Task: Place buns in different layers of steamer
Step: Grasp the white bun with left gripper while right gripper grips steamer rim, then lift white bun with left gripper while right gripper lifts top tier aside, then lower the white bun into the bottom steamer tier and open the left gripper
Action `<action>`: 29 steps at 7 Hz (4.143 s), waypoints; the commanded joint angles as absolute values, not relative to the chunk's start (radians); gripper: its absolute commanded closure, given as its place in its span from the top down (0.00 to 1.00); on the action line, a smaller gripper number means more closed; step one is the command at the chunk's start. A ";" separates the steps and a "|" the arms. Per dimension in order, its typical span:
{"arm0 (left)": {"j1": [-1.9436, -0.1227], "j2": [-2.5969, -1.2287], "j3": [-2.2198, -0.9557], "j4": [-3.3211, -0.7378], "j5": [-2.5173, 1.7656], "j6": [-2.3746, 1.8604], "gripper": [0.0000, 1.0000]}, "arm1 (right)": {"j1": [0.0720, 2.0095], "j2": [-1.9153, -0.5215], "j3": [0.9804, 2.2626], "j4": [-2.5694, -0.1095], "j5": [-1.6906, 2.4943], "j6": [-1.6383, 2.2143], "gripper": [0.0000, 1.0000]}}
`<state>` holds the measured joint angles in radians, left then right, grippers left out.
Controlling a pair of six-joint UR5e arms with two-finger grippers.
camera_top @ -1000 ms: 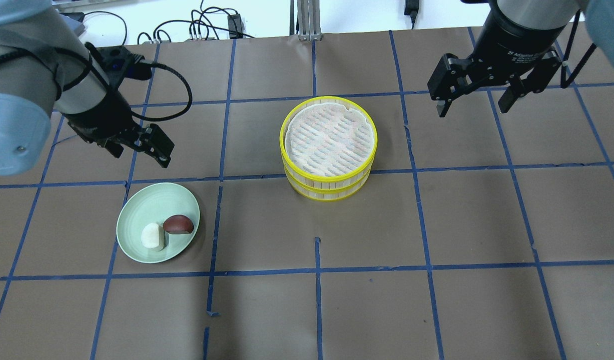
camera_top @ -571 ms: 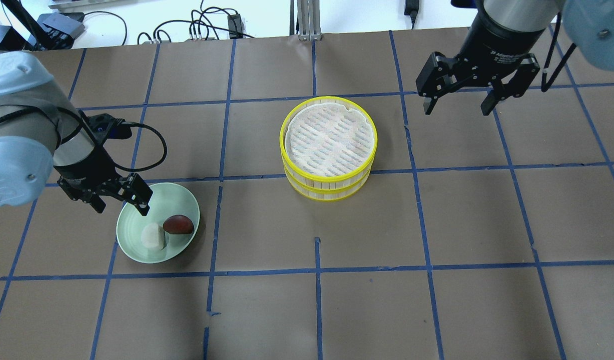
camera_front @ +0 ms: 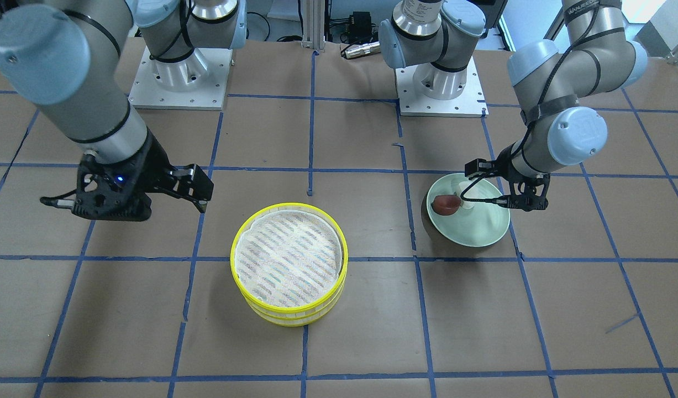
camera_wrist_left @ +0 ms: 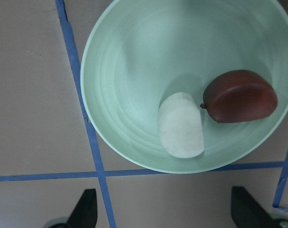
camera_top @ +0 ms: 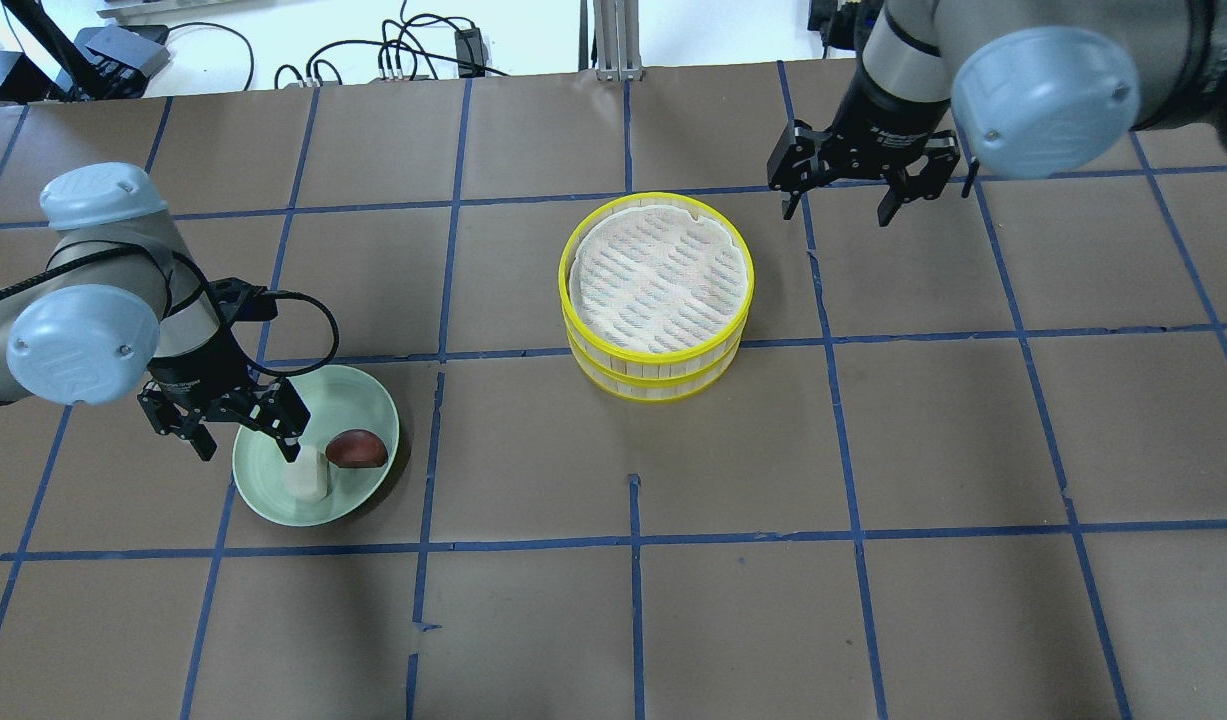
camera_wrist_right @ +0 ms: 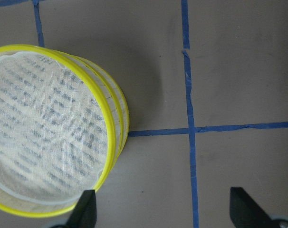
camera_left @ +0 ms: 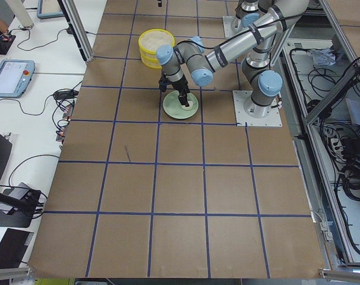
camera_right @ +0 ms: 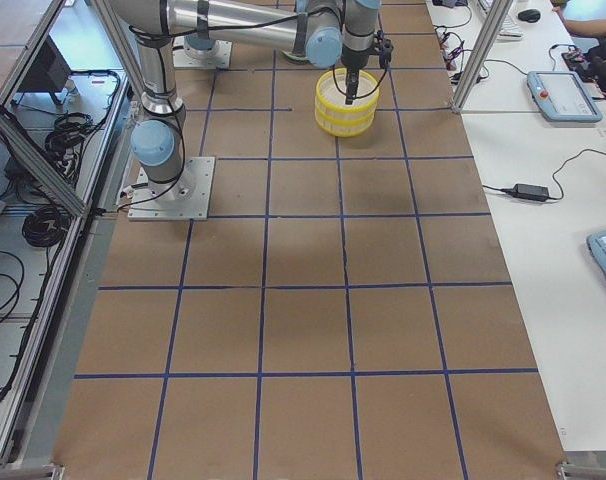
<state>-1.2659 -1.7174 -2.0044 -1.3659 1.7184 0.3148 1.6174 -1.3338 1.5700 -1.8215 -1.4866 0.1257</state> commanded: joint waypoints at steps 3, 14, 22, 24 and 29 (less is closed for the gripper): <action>-1.270 -1.781 -2.035 -1.364 1.717 0.311 0.90 | 1.703 -1.179 1.650 -2.047 -1.540 0.319 0.94; -1.287 -1.694 -1.990 -1.216 1.668 0.314 0.00 | 1.512 -1.289 1.629 -1.960 -1.552 -0.054 0.05; -1.823 -1.974 -1.701 -0.780 1.272 -0.350 0.03 | 1.301 -1.239 1.655 -1.971 -1.591 -0.384 0.06; -1.874 -2.031 -1.700 -0.755 1.285 -0.394 0.08 | 1.301 -1.239 1.666 -1.973 -1.588 -0.377 0.06; -1.850 -1.982 -1.700 -0.752 1.396 -0.333 1.00 | 1.316 -1.261 1.652 -1.958 -1.585 -0.263 0.07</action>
<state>-1.8681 -2.0110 -1.7004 -0.7530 1.3644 -0.3760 1.3043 -1.2484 1.6615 -1.9696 -1.5816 -0.3393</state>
